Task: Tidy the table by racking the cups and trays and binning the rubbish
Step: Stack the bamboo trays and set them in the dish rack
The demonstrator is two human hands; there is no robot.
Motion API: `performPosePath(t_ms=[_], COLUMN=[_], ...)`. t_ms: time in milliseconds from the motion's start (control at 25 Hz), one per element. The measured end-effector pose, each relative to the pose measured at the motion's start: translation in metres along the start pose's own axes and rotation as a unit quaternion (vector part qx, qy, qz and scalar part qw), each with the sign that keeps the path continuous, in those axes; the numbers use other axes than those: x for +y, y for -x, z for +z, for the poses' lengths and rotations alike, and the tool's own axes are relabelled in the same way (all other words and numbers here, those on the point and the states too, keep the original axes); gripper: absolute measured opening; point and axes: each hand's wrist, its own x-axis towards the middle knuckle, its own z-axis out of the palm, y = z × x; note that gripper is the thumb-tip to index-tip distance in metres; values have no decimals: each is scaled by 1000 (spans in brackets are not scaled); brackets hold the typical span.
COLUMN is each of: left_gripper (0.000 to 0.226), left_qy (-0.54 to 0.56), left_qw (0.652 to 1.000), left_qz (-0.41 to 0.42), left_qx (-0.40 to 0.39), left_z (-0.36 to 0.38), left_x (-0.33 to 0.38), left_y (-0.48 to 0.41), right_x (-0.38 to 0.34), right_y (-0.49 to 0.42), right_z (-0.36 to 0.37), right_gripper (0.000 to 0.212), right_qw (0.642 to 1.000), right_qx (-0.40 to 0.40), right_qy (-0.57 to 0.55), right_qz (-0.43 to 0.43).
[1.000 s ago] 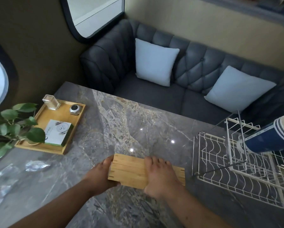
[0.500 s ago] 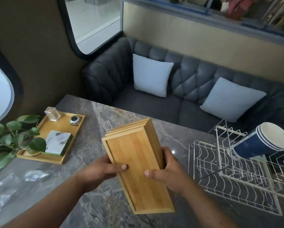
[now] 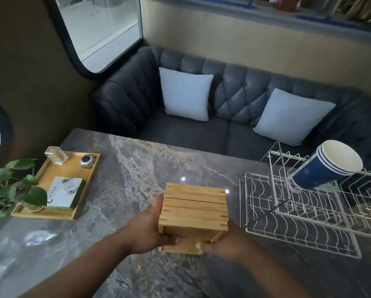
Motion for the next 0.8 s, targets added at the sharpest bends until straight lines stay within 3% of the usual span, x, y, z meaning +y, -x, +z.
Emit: performPosePath(t_ms=[280, 520, 720, 800], left_gripper=[109, 113, 139, 137], left_qy=[-102, -100, -97, -94], left_qw=[995, 995, 995, 995], left_qz=[18, 14, 28, 36], left_qx=[-15, -11, 4, 2], left_z=[26, 26, 20, 20], left_x=[-32, -25, -17, -13], left_y=[-2, -9, -6, -5], right_x=[21, 21, 2, -3], right_y=[2, 1, 13, 17], right_z=[25, 19, 0, -2], right_gripper=[95, 92, 111, 112], right_qw=[993, 995, 990, 990], right_qx=[41, 45, 97, 103], right_qy=[107, 90, 50, 43], right_qz=[-4, -26, -84, -88])
